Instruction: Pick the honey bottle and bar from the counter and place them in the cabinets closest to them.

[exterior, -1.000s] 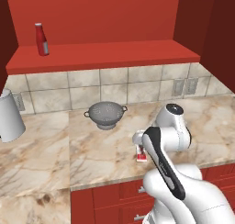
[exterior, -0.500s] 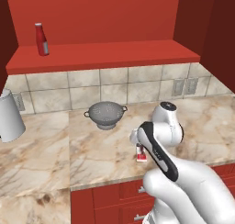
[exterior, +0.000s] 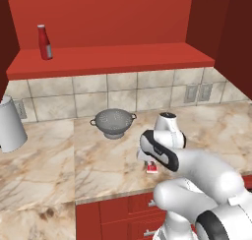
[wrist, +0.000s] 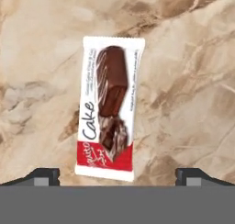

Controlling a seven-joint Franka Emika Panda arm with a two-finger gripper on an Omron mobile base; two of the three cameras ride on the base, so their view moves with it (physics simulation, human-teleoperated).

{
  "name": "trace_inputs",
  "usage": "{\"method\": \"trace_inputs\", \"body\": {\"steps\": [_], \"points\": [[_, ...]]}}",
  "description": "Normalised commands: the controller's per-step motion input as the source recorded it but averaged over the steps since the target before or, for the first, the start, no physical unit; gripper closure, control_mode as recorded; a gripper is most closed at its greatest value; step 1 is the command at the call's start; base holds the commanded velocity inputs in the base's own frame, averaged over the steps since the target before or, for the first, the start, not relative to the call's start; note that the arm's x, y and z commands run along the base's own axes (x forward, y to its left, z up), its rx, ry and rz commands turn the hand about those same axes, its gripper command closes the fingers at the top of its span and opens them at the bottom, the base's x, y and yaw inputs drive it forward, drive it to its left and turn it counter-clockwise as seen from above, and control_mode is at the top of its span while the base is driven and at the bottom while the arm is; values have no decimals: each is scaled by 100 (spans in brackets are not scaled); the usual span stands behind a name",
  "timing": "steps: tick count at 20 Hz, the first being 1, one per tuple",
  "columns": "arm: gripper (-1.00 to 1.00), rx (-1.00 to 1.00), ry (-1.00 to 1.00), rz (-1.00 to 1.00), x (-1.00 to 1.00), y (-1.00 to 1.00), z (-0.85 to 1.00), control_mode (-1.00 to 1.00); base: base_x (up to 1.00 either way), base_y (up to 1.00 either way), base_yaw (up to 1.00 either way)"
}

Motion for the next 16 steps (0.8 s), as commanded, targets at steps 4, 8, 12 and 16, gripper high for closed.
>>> {"method": "trace_inputs", "body": {"steps": [4,8,12,16], "points": [[-100,0,11,0,0,0,-59,-100,0,0,0],[-100,0,2,0,5,0,-38,-100,0,0,0],[-100,-6,0,0,19,0,-24,-100,0,0,0],[100,-6,0,0,14,1,-21,-100,0,0,0]]}}
